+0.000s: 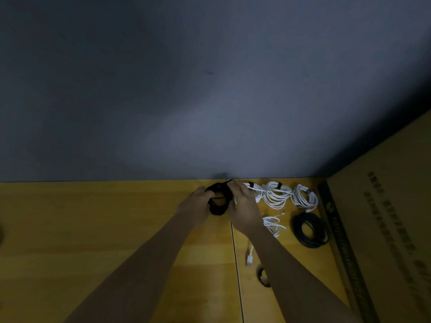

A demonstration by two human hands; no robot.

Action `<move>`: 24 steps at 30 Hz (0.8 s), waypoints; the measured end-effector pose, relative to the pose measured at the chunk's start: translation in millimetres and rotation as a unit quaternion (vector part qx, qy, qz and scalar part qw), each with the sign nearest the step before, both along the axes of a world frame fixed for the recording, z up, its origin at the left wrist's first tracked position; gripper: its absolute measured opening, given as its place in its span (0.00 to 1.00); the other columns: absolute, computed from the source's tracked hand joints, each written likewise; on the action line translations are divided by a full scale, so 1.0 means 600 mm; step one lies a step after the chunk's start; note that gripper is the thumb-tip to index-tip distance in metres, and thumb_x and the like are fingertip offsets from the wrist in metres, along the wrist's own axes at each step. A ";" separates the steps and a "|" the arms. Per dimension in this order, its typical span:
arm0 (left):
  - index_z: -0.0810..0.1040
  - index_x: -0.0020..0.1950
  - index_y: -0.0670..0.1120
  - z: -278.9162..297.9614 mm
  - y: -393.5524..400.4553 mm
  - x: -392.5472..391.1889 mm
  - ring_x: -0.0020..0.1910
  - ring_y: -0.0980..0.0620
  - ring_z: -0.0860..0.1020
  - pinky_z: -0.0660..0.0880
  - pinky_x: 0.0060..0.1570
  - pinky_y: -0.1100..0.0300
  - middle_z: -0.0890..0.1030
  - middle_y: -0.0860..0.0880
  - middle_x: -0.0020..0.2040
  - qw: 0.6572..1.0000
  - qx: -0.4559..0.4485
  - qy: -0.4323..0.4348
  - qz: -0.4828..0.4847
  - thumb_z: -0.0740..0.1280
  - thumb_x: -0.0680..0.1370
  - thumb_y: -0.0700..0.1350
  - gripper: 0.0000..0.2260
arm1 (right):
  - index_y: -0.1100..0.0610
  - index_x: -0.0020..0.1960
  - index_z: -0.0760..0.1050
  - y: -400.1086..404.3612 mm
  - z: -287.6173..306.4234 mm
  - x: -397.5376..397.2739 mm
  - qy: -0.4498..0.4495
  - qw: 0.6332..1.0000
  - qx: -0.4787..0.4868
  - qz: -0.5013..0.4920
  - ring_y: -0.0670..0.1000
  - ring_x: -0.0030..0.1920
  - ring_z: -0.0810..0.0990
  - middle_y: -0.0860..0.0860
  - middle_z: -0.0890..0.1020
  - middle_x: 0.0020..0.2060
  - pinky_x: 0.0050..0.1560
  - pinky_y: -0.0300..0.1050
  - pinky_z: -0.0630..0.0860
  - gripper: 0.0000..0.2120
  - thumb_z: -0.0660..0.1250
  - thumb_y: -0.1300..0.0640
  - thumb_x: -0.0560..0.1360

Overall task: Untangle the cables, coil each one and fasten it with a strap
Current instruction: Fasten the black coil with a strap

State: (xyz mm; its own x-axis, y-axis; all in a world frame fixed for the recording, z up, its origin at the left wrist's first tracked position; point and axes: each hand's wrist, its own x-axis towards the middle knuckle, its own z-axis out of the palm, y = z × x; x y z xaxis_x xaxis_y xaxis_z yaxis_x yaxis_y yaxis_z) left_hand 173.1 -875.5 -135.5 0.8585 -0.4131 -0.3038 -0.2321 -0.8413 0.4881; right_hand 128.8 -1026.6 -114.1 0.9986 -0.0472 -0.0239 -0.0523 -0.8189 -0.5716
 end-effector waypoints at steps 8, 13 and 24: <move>0.73 0.67 0.49 -0.008 0.002 -0.006 0.71 0.43 0.64 0.68 0.66 0.50 0.60 0.45 0.75 0.997 0.052 0.029 -0.040 0.55 0.83 0.42 0.15 | 0.58 0.78 0.52 -0.014 -0.010 0.028 0.033 0.993 -0.057 0.095 0.55 0.77 0.50 0.54 0.55 0.77 0.74 0.46 0.52 0.35 0.61 0.62 0.74; 0.78 0.61 0.46 -0.025 0.009 -0.013 0.71 0.49 0.66 0.67 0.67 0.54 0.67 0.46 0.71 0.999 -0.026 0.045 0.006 0.56 0.82 0.42 0.13 | 0.64 0.74 0.61 -0.012 -0.051 0.017 0.104 0.986 -0.076 0.108 0.59 0.69 0.65 0.58 0.63 0.73 0.67 0.50 0.67 0.27 0.60 0.58 0.77; 0.68 0.70 0.45 -0.056 0.004 -0.007 0.68 0.47 0.66 0.66 0.59 0.60 0.65 0.47 0.69 0.977 -0.124 0.053 0.166 0.67 0.78 0.45 0.21 | 0.54 0.52 0.81 -0.009 -0.097 -0.016 0.008 0.957 -0.244 0.155 0.61 0.59 0.77 0.61 0.76 0.63 0.51 0.52 0.78 0.21 0.64 0.44 0.65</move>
State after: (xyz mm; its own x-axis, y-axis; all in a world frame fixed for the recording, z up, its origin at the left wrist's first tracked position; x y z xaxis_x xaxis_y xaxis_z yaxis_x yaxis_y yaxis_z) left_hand 168.8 -873.0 -168.9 0.9268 -0.1899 -0.3241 0.0958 -0.7148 0.6927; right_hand 119.4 -1031.9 -172.3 0.9659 0.2426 -0.0908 0.2315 -0.9657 -0.1175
